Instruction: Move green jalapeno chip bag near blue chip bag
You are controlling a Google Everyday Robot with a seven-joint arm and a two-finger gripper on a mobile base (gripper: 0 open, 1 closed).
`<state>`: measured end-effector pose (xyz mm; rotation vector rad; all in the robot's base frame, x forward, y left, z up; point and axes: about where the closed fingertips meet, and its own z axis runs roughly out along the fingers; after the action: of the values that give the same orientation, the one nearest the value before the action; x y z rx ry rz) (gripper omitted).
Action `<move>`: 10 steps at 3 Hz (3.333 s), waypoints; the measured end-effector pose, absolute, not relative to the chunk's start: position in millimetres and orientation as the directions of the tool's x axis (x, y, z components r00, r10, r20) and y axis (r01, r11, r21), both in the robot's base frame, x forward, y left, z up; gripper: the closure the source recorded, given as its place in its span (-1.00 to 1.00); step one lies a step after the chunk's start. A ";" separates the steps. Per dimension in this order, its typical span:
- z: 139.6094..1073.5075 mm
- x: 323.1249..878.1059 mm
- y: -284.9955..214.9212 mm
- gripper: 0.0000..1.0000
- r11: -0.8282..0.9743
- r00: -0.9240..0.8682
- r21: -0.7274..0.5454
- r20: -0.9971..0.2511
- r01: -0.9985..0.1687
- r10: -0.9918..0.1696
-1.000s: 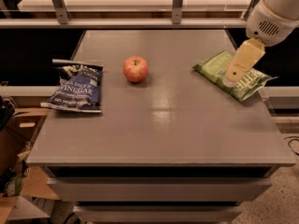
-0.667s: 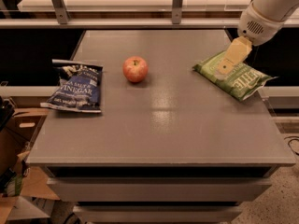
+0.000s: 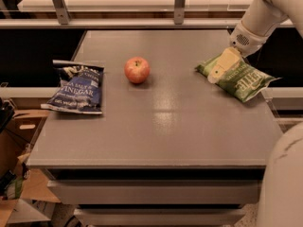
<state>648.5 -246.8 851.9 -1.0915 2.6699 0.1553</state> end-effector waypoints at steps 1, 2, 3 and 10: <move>836.9 657.8 -245.6 -0.66 0.708 -0.688 0.022 -0.262 -0.706 -0.677; 842.4 663.0 -245.1 -0.19 0.701 -0.677 0.011 -0.275 -0.713 -0.683; 859.6 666.2 -240.0 0.26 0.677 -0.647 -0.001 -0.294 -0.736 -0.704; 1036.0 688.6 -126.3 1.00 0.242 -0.083 -0.396 -0.377 -0.886 -0.923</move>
Offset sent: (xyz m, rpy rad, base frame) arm 0.0157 -0.0020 0.0081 0.0071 -0.0159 0.0275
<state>688.6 -126.3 1036.0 -1.6460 1.9677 -0.0869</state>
